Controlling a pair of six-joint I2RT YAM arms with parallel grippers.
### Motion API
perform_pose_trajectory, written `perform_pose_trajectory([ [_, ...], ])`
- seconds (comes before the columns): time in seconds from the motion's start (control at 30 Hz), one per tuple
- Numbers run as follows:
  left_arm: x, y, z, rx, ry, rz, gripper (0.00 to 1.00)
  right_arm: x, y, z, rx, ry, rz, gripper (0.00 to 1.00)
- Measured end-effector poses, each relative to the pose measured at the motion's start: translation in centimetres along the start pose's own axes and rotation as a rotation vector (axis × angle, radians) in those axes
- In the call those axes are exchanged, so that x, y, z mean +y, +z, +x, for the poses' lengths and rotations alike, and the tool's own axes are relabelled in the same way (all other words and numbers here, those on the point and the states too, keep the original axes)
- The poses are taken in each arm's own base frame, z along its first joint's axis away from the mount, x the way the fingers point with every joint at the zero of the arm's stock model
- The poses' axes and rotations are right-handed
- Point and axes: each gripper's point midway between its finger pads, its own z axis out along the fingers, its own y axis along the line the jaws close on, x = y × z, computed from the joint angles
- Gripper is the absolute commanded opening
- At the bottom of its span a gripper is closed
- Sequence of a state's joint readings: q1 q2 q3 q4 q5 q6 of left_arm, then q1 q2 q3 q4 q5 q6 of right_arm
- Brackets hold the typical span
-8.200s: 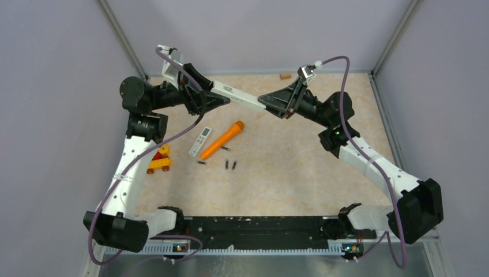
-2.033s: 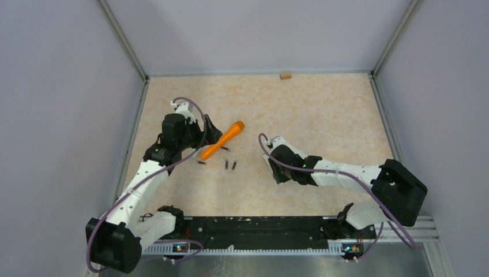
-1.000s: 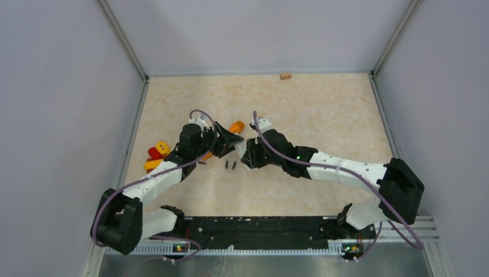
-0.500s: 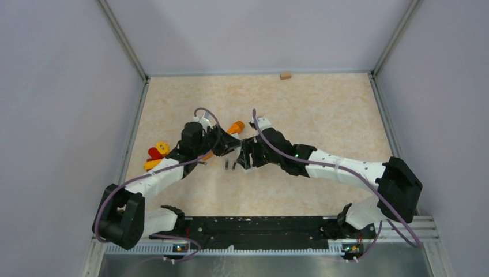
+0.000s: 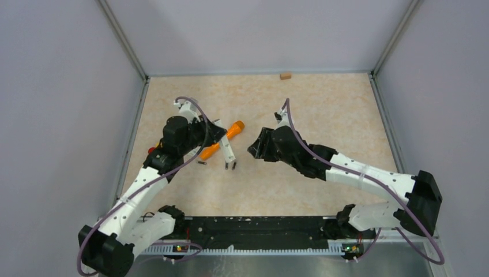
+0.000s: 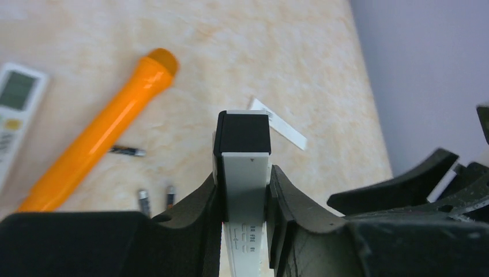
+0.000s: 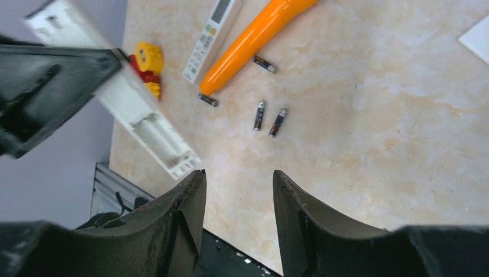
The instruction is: Load the batteries into the remote control
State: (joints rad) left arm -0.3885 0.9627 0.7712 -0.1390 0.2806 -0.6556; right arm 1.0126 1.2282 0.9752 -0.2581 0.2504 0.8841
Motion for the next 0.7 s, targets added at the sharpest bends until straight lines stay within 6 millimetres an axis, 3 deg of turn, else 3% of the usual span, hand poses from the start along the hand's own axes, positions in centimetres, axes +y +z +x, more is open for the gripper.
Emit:
perform_pose_trajectory([
  [0.13,3.2,-2.1,-1.5,-0.1,0.011,-0.208,0.0,-2.1,3.0,2.1,0.062,0.018,0.134,0.46],
  [0.3,5.2,-5.3,-2.6,-0.194,0.032,-0.35,0.0,-4.5,8.6,5.9,0.172,-0.003,0.306,0.47],
  [0.43,6.2,-7.5,-3.9,-0.27,0.051,-0.439,0.0,-6.1,11.3,8.0,0.219,-0.014,0.401,0.49],
  [0.7,8.2,-10.5,-5.6,-0.373,0.063,-0.6,0.0,-4.0,14.5,8.4,0.226,-0.038,0.426,0.47],
])
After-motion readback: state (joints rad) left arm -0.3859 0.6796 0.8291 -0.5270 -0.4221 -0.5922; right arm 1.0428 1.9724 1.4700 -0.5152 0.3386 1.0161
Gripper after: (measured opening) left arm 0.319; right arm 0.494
